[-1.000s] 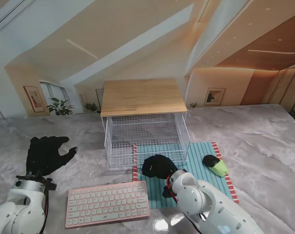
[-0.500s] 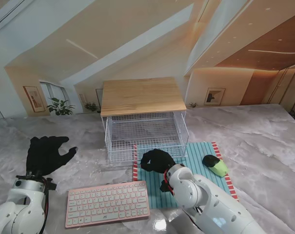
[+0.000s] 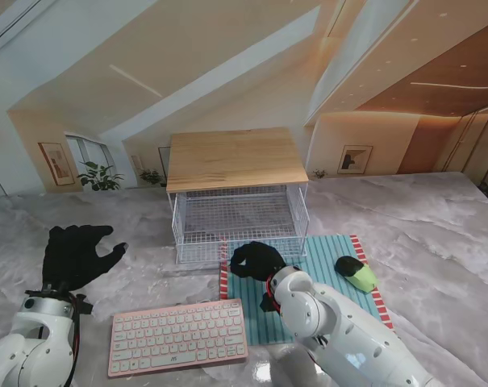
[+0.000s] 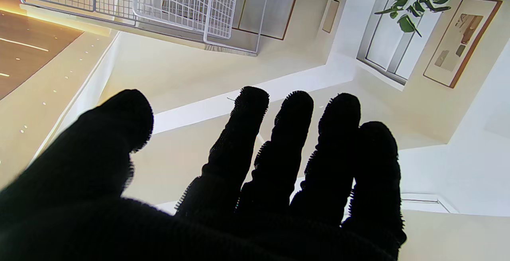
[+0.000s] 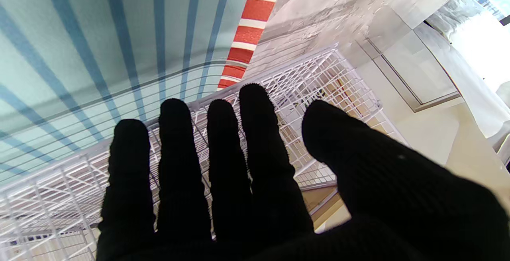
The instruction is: Unroll the mouse pad and set up the keyboard and mouse from the tabletop organizer
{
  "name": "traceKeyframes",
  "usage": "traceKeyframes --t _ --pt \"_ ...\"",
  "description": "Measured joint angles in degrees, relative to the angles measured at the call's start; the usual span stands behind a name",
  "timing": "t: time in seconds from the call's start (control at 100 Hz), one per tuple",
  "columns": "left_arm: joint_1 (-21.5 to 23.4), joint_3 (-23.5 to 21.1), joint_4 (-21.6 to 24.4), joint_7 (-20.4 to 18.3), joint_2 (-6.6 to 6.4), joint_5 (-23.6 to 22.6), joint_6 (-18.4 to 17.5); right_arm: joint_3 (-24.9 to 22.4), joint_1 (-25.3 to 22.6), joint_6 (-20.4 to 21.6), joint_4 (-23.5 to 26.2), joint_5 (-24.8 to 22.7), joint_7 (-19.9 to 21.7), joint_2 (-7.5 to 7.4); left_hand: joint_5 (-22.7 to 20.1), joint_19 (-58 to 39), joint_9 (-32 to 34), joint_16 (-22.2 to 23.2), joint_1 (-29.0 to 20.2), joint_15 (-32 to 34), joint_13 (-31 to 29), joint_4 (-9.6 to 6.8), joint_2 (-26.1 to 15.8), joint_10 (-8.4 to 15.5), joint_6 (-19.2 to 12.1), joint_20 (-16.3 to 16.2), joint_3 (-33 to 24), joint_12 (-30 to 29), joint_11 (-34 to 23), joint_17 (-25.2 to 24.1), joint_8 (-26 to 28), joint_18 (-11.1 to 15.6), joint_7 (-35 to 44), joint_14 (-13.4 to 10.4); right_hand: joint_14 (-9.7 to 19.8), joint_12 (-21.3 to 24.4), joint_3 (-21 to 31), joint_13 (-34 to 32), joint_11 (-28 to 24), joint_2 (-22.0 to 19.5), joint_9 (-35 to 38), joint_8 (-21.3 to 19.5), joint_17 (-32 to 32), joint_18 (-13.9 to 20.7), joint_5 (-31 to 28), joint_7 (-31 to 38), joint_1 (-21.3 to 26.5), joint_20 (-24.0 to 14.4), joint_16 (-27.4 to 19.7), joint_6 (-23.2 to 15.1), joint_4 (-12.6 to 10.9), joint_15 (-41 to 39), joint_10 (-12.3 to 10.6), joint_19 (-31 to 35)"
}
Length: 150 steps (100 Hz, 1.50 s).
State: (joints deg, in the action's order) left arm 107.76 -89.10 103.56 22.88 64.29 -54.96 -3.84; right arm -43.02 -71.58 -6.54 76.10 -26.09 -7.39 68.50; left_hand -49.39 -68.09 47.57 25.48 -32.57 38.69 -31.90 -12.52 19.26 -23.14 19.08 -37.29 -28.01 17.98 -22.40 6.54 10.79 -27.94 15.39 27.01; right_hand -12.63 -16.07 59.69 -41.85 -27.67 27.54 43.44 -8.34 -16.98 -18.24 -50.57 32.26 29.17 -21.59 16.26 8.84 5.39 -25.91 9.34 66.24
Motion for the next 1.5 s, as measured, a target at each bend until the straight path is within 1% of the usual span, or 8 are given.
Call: traceKeyframes --t 0.1,0.19,0.24,0.44,0.85,0.94,1.33,1.5 --pt "0.0 0.0 0.0 0.0 0.0 0.0 0.0 0.2 0.5 -0.2 -0.6 0.0 -0.1 0.17 0.0 0.0 0.0 0.0 0.0 0.0 0.0 0.0 0.0 0.0 0.0 0.0 0.0 0.0 0.0 0.0 0.0 0.0 0.0 0.0 0.0 0.0 0.0 0.0 -0.4 0.0 -0.1 -0.5 0.1 0.7 1.6 -1.1 0.0 0.0 0.0 0.1 -0.3 0.0 0.0 -0.2" --pt "0.0 0.0 -0.1 0.0 0.0 0.0 0.0 0.4 1.0 -0.4 -1.0 0.2 -0.1 0.32 0.0 0.0 0.0 0.0 0.0 0.0 0.0 0.0 0.0 0.0 0.0 0.0 0.0 0.0 0.0 0.0 0.0 0.0 0.0 0.0 0.1 0.0 0.0 0.1 -0.7 0.0 -0.7 -0.6 0.2 1.0 1.6 -1.1 0.0 0.0 0.0 0.1 -0.3 0.0 0.0 -0.3" --pt "0.0 0.0 -0.1 0.0 0.0 0.0 0.0 0.5 1.2 -0.5 -1.2 0.2 -0.1 0.39 0.0 0.0 0.0 0.0 0.0 0.0 0.0 0.0 0.0 0.0 0.0 0.0 0.0 0.0 0.0 0.0 0.0 0.0 0.0 0.0 0.3 0.0 0.0 2.0 -0.7 0.0 -0.7 -0.6 0.3 1.0 1.6 -1.1 0.0 0.0 0.1 0.1 -0.3 -0.4 0.0 -0.3" --pt "-0.1 0.1 -0.1 -0.2 0.0 0.0 0.0 1.1 2.3 -0.9 -2.3 0.8 -0.3 0.72 0.0 0.0 0.0 0.0 0.0 0.0 0.0 0.0 0.0 0.0 0.0 0.0 0.0 0.0 0.0 0.0 0.0 0.0 0.0 0.0 0.4 0.0 0.0 2.0 -0.7 0.0 -0.7 -1.2 0.6 1.2 1.6 -1.1 0.0 0.0 0.2 0.1 -0.3 -0.6 0.0 -0.3" --pt "-0.2 0.0 -0.2 -0.2 -0.01 -0.1 0.0 2.6 4.4 -2.2 -4.6 1.7 -1.0 1.74 0.0 0.0 0.0 0.0 0.0 -0.1 0.0 0.0 0.0 0.0 0.0 0.1 0.0 0.0 0.0 0.0 0.0 0.0 0.0 0.0 0.8 -0.1 0.0 2.6 -2.0 -1.2 -1.8 -2.0 1.7 2.7 2.2 -1.8 0.0 0.0 0.7 0.1 -0.9 -0.8 -0.3 -0.5" --pt "-0.1 -0.1 -0.2 -0.2 -0.01 -0.1 0.0 2.8 4.9 -2.5 -5.1 1.9 -1.1 1.98 0.0 0.1 0.0 0.0 0.0 -0.2 0.0 0.0 0.0 0.0 0.0 0.1 0.0 0.0 0.0 0.0 0.0 0.0 0.0 0.0 0.9 -0.1 0.0 2.6 -2.1 -1.2 -1.8 -2.3 1.8 3.1 2.2 -1.9 0.0 0.0 0.7 0.1 -1.0 -0.8 -0.7 -1.0" --pt "-0.2 -0.1 -0.2 -0.4 -0.02 -0.1 0.0 3.9 6.8 -3.4 -7.0 2.8 -1.6 2.91 0.0 0.1 0.0 0.0 0.0 -0.3 0.0 0.0 0.0 0.0 0.0 0.3 0.0 0.0 0.0 0.0 0.0 0.0 0.0 0.0 1.1 -0.5 0.0 3.2 -2.3 -1.8 -2.5 -2.9 2.3 3.5 2.2 -2.8 0.0 0.0 0.7 0.1 -1.1 -0.9 -0.8 -1.1" --pt "-0.2 -0.1 -0.2 -0.4 -0.02 -0.1 0.0 4.6 7.9 -4.1 -8.2 3.0 -1.7 3.34 0.0 0.1 0.0 0.0 0.0 -0.3 0.0 0.0 0.0 0.0 0.0 0.3 0.0 0.0 0.0 0.0 0.0 0.0 0.0 0.0 1.5 -0.5 0.0 3.8 -2.9 -1.8 -2.8 -3.3 2.5 3.8 2.2 -2.8 0.0 0.0 0.7 0.1 -1.1 -1.0 -1.6 -1.1"
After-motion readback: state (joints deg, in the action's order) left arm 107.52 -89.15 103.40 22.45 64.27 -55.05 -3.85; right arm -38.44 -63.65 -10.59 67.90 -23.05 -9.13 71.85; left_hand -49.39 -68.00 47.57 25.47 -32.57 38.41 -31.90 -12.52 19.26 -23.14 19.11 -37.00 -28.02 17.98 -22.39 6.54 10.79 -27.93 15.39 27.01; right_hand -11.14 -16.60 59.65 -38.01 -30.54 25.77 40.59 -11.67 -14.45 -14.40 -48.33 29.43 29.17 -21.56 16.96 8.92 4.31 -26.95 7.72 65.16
